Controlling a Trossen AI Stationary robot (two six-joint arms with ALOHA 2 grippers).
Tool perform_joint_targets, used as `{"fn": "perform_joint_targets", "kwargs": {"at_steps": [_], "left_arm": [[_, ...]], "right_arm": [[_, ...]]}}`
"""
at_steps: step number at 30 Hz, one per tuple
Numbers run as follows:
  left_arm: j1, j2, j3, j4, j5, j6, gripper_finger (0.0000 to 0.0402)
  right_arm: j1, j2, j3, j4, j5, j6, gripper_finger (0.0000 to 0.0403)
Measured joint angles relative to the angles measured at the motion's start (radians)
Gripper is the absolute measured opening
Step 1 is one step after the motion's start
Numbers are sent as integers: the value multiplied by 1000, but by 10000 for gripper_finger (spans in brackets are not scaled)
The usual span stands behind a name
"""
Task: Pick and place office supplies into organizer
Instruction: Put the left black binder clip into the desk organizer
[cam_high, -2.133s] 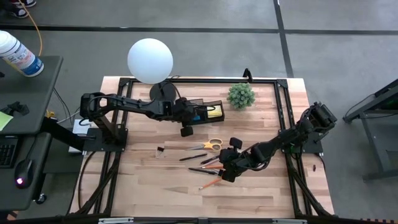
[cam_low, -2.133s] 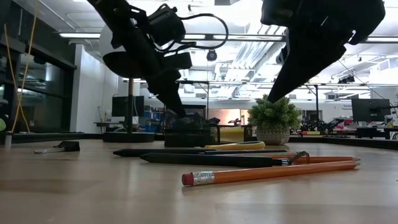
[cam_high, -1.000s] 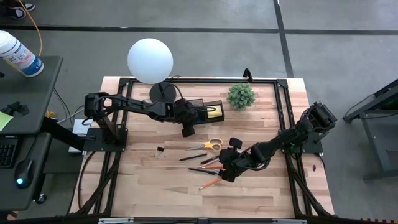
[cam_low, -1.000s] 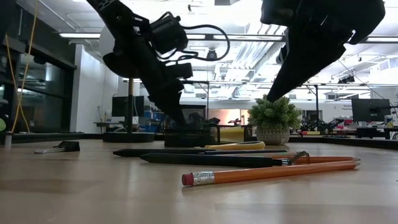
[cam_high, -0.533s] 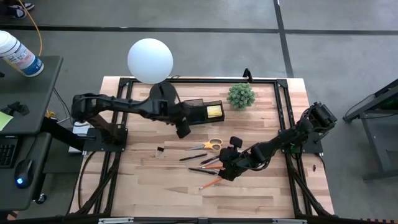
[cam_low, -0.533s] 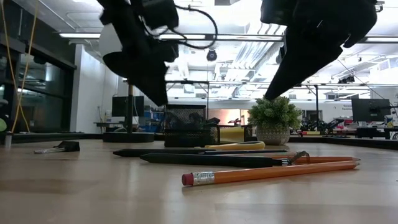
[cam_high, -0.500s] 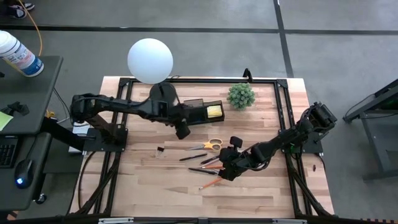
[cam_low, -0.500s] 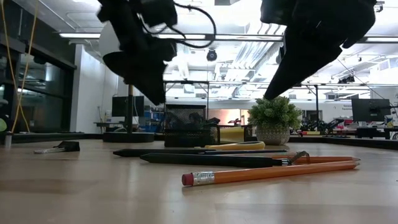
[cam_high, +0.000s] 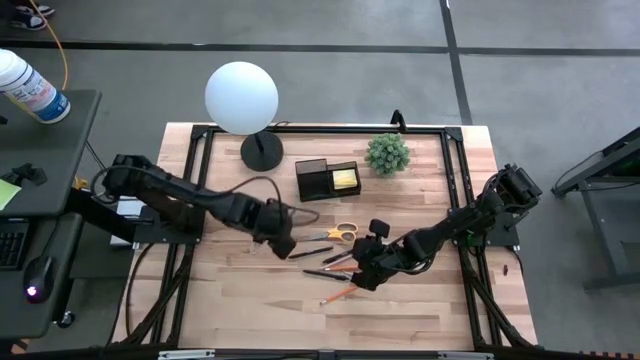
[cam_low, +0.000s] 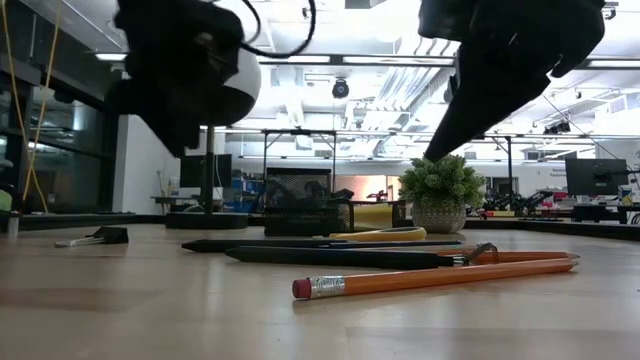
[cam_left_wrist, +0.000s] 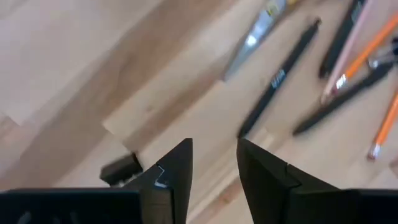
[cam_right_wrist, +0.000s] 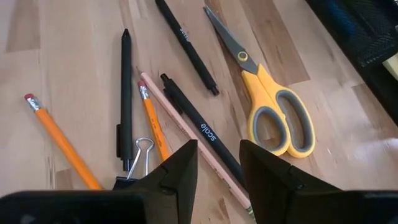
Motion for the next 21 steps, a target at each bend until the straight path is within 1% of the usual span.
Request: {"fn": "perform_joint_targets", "kwargs": {"at_steps": [6,11,17,21], "left_arm": [[-110,0,0,-123,-20,-144,97],[-171,0,0,-138,-23,-249,90],[-194,-10,-55,-148,-18,-397,99],[-192,-32,-89,-120,4,-407,113]], "right_arm": [[0,0,0,6,-12,-26,119],[0,0,0,11,-3,-25,119],[0,0,0,13,23,-25,119],[0,0,0,18,26,-25,119]]}}
